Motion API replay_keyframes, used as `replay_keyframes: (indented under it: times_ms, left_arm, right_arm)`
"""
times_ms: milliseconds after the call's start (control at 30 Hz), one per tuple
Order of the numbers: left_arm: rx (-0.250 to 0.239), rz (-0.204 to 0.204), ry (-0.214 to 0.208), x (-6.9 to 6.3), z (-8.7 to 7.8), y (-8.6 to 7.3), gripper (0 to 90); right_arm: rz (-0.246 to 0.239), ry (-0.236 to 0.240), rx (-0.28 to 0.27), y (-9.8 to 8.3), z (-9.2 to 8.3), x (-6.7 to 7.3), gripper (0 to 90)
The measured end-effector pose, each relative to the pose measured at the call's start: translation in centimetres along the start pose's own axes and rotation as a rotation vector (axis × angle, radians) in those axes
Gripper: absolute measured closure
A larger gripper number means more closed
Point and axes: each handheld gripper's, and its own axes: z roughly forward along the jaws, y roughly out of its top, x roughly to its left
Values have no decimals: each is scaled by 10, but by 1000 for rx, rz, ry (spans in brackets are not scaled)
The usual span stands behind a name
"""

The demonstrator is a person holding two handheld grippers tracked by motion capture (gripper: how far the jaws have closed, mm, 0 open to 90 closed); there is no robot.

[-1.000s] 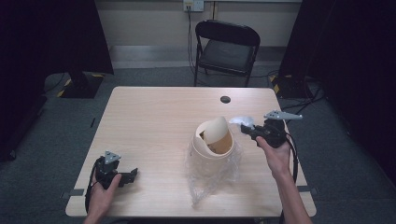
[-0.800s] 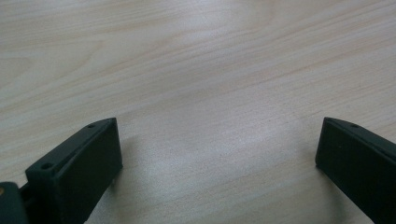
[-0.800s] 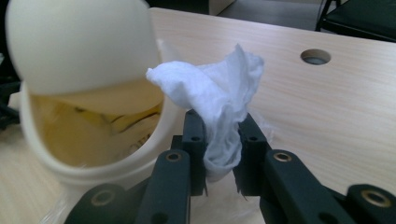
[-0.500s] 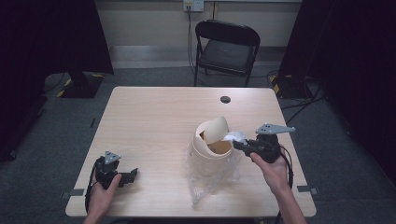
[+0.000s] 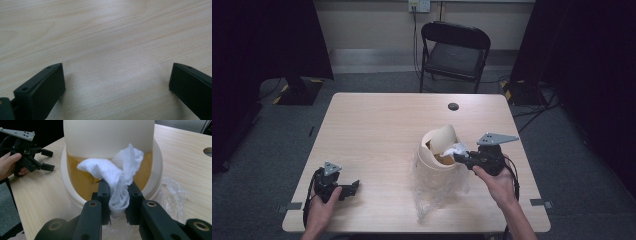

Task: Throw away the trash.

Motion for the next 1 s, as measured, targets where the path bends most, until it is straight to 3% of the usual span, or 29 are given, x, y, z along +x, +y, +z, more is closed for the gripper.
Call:
replay_keyframes:
  times_ms: [267, 500, 1000]
  left_arm:
    - [0, 0, 0, 0, 0, 0, 0]
    - [-1, 0, 0, 0, 0, 0, 0]
    - [-1, 0, 0, 0, 0, 0, 0]
  right_arm:
    - [-10, 18, 7, 5, 11, 2, 779]
    - [-16, 32, 79, 7, 36, 6, 779]
    - [-41, -37, 203, 14, 61, 9, 754]
